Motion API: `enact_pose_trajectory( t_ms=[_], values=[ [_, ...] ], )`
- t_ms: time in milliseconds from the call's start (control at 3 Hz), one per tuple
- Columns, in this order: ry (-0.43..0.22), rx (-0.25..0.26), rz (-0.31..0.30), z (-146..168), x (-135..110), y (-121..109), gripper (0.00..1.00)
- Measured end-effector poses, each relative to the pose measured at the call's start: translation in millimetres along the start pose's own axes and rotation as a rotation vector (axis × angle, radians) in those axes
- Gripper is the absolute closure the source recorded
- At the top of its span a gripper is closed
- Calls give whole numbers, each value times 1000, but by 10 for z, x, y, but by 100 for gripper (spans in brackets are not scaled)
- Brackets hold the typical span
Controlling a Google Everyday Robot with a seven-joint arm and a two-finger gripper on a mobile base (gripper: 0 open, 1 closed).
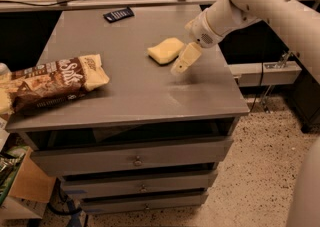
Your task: Move sponge near rxbar blueberry
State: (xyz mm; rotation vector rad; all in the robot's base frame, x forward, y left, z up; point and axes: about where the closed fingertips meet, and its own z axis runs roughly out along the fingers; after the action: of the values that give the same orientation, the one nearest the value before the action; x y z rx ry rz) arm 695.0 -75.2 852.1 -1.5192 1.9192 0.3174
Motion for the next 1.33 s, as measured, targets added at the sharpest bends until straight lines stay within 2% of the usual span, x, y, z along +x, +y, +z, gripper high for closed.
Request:
enact_pose_trajectory(
  t_ms=[333, 667, 1333],
  values=[
    [12, 2, 35, 166, -26, -126, 0],
    [30, 10, 59, 285, -44, -195, 18],
    [36, 27, 91, 212, -17, -216, 64]
  ],
)
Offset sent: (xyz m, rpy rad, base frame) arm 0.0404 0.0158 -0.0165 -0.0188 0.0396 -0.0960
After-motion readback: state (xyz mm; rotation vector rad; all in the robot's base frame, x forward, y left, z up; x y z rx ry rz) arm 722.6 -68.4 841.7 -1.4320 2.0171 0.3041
